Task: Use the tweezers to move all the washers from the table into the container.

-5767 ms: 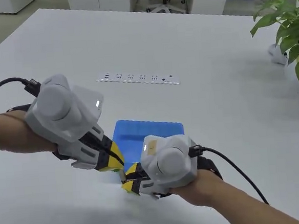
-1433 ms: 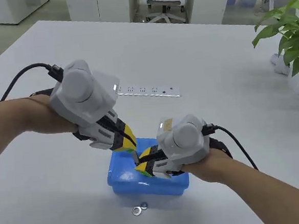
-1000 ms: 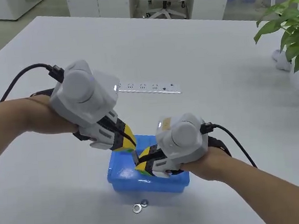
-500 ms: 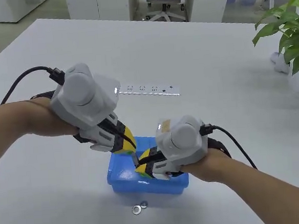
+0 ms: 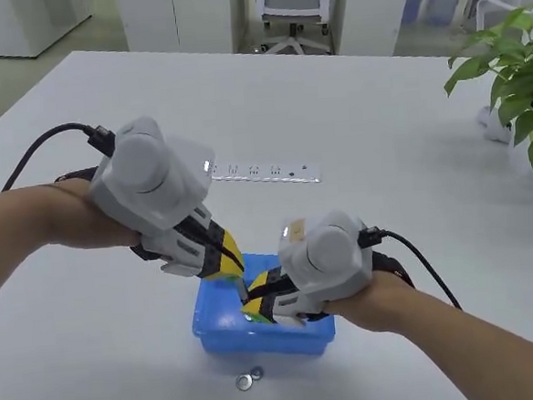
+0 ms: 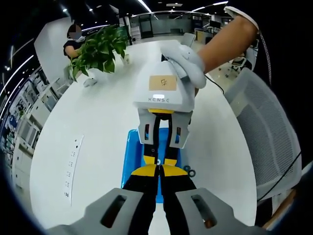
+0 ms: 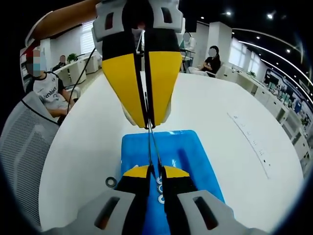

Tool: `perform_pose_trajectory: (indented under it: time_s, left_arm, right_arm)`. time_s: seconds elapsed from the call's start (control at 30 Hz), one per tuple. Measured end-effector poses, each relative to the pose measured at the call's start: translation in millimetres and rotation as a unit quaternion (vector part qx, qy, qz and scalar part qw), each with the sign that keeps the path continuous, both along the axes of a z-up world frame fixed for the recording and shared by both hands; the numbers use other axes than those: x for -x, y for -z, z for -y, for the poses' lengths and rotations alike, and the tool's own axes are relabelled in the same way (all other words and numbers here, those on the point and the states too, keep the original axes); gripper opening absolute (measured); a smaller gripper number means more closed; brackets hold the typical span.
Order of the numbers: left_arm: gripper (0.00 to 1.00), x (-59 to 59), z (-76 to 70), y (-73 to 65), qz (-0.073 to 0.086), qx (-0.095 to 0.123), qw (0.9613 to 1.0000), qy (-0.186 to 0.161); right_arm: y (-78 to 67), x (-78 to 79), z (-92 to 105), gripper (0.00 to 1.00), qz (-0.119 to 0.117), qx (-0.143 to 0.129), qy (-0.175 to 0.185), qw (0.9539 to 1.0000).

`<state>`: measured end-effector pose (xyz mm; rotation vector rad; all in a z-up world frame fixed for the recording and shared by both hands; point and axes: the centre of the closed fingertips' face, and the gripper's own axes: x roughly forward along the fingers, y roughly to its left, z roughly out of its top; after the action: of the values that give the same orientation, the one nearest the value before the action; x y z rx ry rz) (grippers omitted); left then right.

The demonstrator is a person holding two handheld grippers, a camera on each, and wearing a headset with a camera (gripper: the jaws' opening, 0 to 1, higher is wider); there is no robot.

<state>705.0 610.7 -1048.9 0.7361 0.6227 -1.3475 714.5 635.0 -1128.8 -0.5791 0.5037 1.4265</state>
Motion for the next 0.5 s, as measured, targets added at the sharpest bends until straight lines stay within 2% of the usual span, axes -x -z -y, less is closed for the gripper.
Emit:
perform_pose_trajectory:
  time_s: [0.33, 0.5]
  left_arm:
    - [0.05, 10.6, 6.1, -18.5, 0.008, 0.002, 1.0000, 0.001]
    - [0.05, 20.3, 9.7, -25.5, 0.008, 0.005, 1.0000, 0.000]
  right_arm:
    - [-19.2, 7.8, 2.3, 0.11, 0.016, -0.008, 0.001, 0.9998]
    - [-26.2, 17.5, 4.6, 0.11, 0.021, -0.007, -0.001, 0.9997]
